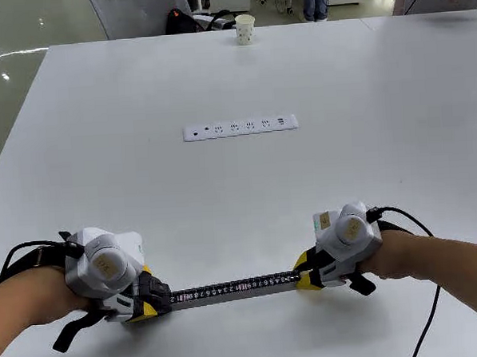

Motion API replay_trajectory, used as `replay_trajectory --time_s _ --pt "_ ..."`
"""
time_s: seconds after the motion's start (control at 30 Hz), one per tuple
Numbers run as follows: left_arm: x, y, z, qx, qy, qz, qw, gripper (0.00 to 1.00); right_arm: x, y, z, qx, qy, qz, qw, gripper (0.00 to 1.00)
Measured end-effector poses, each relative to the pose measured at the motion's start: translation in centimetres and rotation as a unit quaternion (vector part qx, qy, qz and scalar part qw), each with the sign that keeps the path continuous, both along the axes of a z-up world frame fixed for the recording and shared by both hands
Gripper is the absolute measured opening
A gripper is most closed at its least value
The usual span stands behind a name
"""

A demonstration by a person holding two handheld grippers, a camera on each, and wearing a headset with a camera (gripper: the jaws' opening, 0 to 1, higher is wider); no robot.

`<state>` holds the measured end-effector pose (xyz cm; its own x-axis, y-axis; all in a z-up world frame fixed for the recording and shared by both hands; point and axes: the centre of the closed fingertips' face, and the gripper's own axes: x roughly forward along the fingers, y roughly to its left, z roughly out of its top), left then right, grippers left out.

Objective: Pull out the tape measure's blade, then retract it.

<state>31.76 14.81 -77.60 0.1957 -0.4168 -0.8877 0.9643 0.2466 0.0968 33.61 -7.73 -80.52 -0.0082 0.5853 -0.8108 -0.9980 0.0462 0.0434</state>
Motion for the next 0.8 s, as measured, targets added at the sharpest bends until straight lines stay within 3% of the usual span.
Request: replay_trajectory --time_s 0.8 --pt "0.03 -0.02 -0.08 0.000 0.000 0.000 1.0000 0.32 0.15 -0.78 -0.09 0.000 0.001 -0.008 1.0000 0.09"
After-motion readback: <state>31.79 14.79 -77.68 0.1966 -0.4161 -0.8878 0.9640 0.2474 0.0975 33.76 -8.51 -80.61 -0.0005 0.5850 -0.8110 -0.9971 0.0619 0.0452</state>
